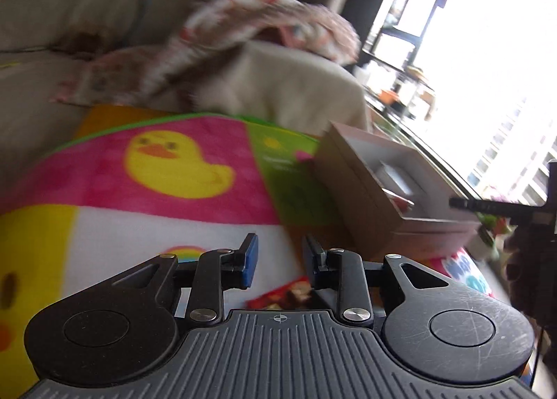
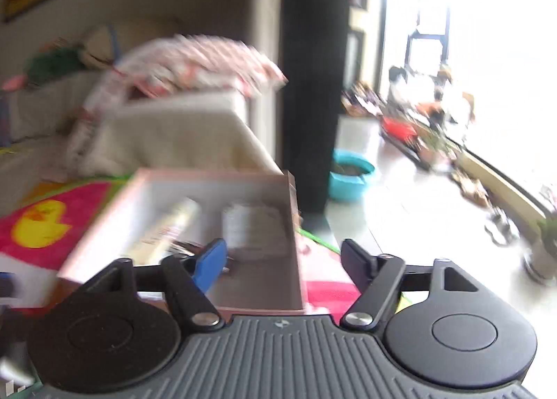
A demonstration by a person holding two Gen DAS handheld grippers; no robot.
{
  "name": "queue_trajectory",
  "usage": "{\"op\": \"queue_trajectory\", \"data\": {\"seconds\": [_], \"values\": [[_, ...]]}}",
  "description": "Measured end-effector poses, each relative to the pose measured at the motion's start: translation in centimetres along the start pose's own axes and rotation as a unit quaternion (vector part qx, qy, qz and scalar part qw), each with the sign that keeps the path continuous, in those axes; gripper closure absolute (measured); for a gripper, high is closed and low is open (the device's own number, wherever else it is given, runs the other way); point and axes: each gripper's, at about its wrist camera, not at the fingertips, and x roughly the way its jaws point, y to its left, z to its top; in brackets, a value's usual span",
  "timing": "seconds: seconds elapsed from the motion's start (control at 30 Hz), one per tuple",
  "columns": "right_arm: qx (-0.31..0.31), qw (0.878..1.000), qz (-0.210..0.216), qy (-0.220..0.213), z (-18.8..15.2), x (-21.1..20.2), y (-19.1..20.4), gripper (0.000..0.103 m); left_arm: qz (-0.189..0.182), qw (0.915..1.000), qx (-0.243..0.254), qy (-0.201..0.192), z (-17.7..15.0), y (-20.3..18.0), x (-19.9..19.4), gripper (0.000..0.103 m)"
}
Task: Organize rigid objects
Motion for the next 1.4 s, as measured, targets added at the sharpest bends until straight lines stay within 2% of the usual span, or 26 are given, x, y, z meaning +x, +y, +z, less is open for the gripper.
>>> {"op": "queue_trajectory", "data": {"seconds": [0.07, 0.1, 0.17, 0.3, 0.4, 0.5, 0.57, 0.6, 0.67, 0.73, 0.77, 0.8, 0.83, 0.9, 1.0, 1.1, 1.17, 1.23, 1.3, 1.33, 1.4], "values": [[0.006, 0.999, 0.012, 0.037, 0.4, 2.3, 0.4, 0.061, 0.021, 0.9995, -0.023, -0.005, -0.8, 1.1, -1.6, 0.072], [0.001, 0.999, 0.020, 0.044, 0.5, 2.7, 1.3, 0.060, 0.021, 0.9992, -0.033, -0.002, -1.4, 1.6, -2.2, 0.072], [-0.026, 0.999, -0.009, 0.031, 0.8, 3.0, 4.0, 0.060, 0.011, 0.9988, -0.045, 0.012, -2.5, 2.4, -2.9, 0.072], [-0.079, 0.996, 0.041, 0.025, 2.2, 4.6, 9.1, 0.063, 0.000, 0.9977, -0.050, 0.046, -4.2, 2.3, -2.6, 0.072], [-0.117, 0.992, 0.039, 0.015, 3.0, 5.7, 12.1, 0.065, -0.004, 0.9983, -0.041, 0.042, -4.8, 1.3, -1.8, 0.072], [-0.143, 0.989, 0.017, 0.010, 3.0, 5.7, 12.6, 0.066, -0.030, 0.9974, -0.047, 0.045, -4.6, -0.1, 0.1, 0.072], [-0.140, 0.990, -0.003, 0.010, 2.9, 5.5, 10.8, 0.066, -0.047, 0.9968, -0.042, 0.049, -4.3, -1.4, 1.7, 0.072], [-0.131, 0.991, 0.001, 0.010, 2.8, 4.9, 9.9, 0.065, -0.047, 0.9973, -0.030, 0.047, -4.1, -2.3, 2.4, 0.072], [-0.117, 0.993, 0.025, 0.003, 2.3, 3.1, 7.7, 0.058, -0.059, 0.9968, -0.015, 0.052, -3.7, -3.7, 3.6, 0.072], [-0.121, 0.992, 0.033, -0.019, 1.5, 0.4, 6.8, 0.040, -0.076, 0.9952, -0.010, 0.061, -3.6, -4.6, 4.5, 0.072], [-0.127, 0.991, 0.038, -0.031, 0.8, -1.3, 6.4, 0.034, -0.075, 0.9952, 0.001, 0.062, -3.5, -5.1, 4.7, 0.072], [-0.132, 0.989, 0.050, -0.037, -0.1, -3.0, 6.1, 0.024, -0.072, 0.9954, 0.016, 0.061, -3.4, -5.4, 4.6, 0.072], [-0.137, 0.987, 0.073, -0.035, -1.0, -4.6, 6.0, 0.018, -0.065, 0.9959, 0.027, 0.056, -3.3, -5.6, 4.4, 0.072], [-0.146, 0.981, 0.128, -0.014, -3.0, -6.9, 5.9, 0.017, -0.039, 0.9977, 0.038, 0.040, -3.2, -5.2, 3.3, 0.071], [-0.167, 0.965, 0.203, 0.025, -6.7, -9.0, 7.5, 0.017, -0.010, 0.9989, 0.038, 0.024, -3.0, -4.5, 1.4, 0.072], [-0.230, 0.942, 0.242, 0.034, -9.6, -9.5, 10.4, 0.017, -0.008, 0.9983, 0.051, 0.028, -3.2, -4.6, -0.3, 0.072], [-0.264, 0.936, 0.233, 0.022, -10.2, -9.0, 11.5, 0.017, -0.022, 0.9962, 0.071, 0.045, -3.4, -5.2, -0.8, 0.072], [-0.263, 0.942, 0.210, 0.004, -9.8, -7.9, 11.7, 0.016, -0.040, 0.9932, 0.090, 0.062, -3.9, -6.0, -0.8, 0.071], [-0.223, 0.962, 0.159, 0.010, -8.6, -6.3, 11.3, 0.016, -0.049, 0.9912, 0.102, 0.069, -4.4, -6.9, -0.4, 0.071], [-0.197, 0.969, 0.147, 0.014, -8.1, -5.9, 10.8, 0.016, -0.051, 0.9909, 0.102, 0.072, -4.5, -7.2, -0.1, 0.071], [-0.162, 0.974, 0.159, 0.021, -7.5, -5.9, 9.5, 0.016, -0.058, 0.9908, 0.095, 0.077, -4.7, -7.7, 0.7, 0.071]]}}
